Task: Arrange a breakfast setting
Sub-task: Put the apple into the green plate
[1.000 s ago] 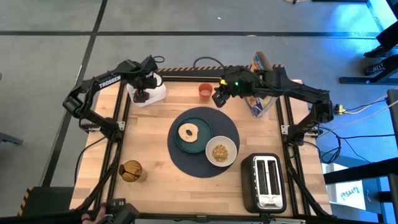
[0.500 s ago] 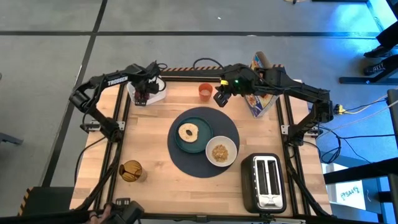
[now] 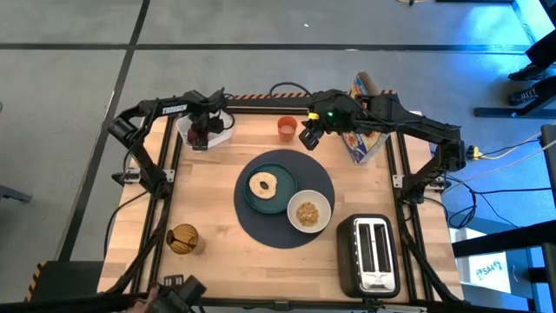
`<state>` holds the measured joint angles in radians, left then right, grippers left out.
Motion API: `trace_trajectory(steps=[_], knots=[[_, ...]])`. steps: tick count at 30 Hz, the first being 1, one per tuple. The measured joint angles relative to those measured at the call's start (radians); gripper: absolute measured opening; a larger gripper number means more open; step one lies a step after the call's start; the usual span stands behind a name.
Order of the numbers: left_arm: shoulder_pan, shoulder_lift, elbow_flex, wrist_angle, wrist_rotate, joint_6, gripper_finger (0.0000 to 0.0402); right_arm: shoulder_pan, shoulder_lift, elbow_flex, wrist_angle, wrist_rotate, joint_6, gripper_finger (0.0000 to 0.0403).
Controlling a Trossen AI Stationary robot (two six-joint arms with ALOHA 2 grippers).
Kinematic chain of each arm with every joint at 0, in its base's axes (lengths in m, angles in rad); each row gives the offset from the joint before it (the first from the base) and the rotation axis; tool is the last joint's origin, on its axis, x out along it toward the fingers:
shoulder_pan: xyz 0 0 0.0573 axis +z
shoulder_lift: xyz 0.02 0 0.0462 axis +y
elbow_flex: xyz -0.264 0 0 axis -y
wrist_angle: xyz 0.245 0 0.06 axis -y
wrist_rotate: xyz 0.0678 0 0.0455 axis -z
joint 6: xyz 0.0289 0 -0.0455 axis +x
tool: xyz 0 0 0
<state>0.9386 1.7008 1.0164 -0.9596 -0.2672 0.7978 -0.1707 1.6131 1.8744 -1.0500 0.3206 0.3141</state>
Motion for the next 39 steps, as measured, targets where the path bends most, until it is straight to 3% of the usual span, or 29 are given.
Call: trace_trajectory(steps=[5, 11, 17, 19, 22, 28, 33, 39], knots=[[-0.001, -0.004, 0.000, 0.006, -0.033, -0.031, 0.0295, 0.000, 0.000, 0.000, 0.000, 0.000, 0.002, 0.0144], [-0.001, -0.067, 0.049, -0.010, -0.182, -0.157, 0.0274, 0.000, 0.000, 0.000, 0.005, 0.000, 0.021, 0.0144], [-0.001, -0.173, 0.178, -0.083, -0.151, -0.346, 0.0274, 0.000, 0.000, 0.000, 0.043, -0.009, 0.022, 0.0144], [-0.001, -0.214, 0.230, -0.094, -0.073, -0.472, 0.0274, 0.000, 0.001, 0.000, 0.062, -0.044, 0.024, 0.0144], [0.000, -0.282, 0.287, -0.074, 0.128, -0.615, 0.0274, 0.000, 0.017, 0.000, 0.087, -0.072, 0.047, 0.0144], [0.000, -0.406, 0.311, 0.111, 0.514, -0.951, 0.0274, 0.000, 0.067, 0.000, 0.214, -0.130, 0.041, 0.0144], [-0.017, -0.462, 0.311, 0.261, 0.769, -1.254, 0.0274, 0.000, 0.100, 0.000, 0.356, -0.201, -0.099, 0.0161], [-0.083, -0.467, 0.310, 0.429, 1.103, -1.519, 0.0273, 0.025, 0.102, 0.000, 0.472, -0.205, -0.356, 0.0227]])
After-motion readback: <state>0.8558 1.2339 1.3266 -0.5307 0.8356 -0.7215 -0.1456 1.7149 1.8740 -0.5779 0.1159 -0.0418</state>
